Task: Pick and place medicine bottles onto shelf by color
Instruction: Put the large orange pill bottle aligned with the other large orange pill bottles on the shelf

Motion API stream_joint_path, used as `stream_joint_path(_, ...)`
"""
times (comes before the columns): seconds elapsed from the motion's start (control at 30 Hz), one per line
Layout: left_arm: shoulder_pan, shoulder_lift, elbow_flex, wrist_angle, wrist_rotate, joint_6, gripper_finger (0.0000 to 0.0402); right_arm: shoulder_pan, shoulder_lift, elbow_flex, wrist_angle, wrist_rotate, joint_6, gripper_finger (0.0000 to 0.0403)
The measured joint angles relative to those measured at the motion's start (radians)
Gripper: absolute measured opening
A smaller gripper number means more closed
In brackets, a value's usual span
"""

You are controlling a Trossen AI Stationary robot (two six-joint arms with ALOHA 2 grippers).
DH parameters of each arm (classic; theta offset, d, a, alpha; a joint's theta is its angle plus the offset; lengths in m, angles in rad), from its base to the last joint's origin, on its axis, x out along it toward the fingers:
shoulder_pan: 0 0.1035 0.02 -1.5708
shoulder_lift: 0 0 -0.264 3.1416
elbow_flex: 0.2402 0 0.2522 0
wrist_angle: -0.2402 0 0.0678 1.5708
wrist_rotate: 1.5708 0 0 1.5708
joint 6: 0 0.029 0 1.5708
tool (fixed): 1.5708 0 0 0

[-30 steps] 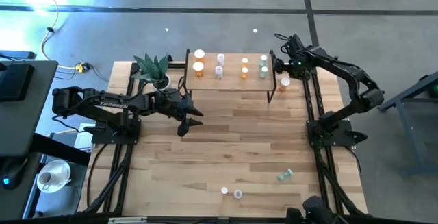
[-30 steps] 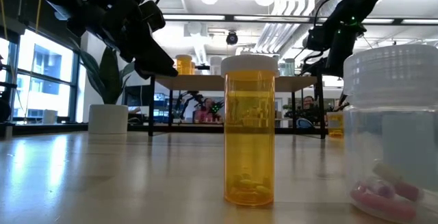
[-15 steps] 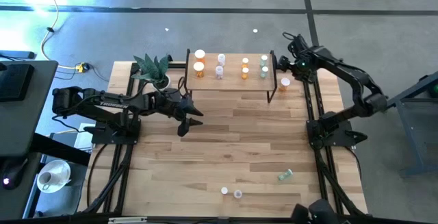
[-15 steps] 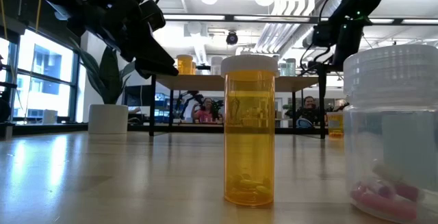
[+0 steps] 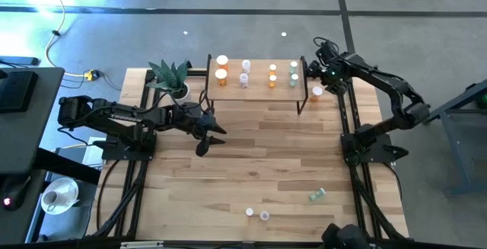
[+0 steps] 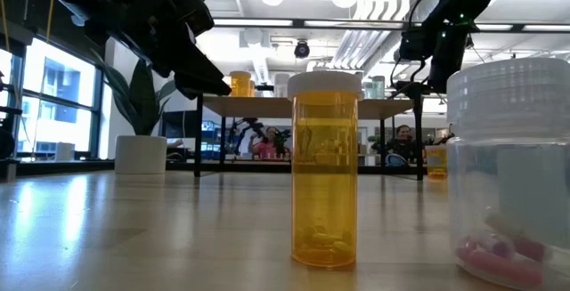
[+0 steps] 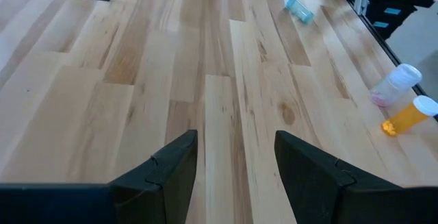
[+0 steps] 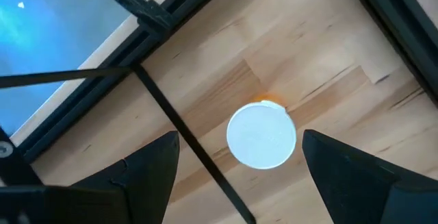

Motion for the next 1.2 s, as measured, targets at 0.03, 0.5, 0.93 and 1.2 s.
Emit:
stream_joint_path(0.03, 0.000, 0.000, 0.000, 0.000, 0.000, 0.000, 0.0186, 0.002, 0.000, 0.000, 0.001, 0.002, 0.008, 0.0300)
stream_joint_path(0.5, 0.000, 0.000, 0.000, -0.008, 0.000, 0.000, 0.0186, 0.027, 0.081, 0.006, 0.072, -0.005, 0.038, 0.0300)
stream_joint_path(0.93, 0.000, 0.000, 0.000, -0.008, -0.003, 0.000, 0.0186, -0.003, 0.090, -0.004, 0.009, 0.012, 0.002, 0.0300)
stream_joint_path(1.2, 0.000, 0.000, 0.000, -0.008, -0.003, 0.011, 0.0186, -0.027, 0.087, 0.000, 0.008, 0.010, -0.053, 0.0300)
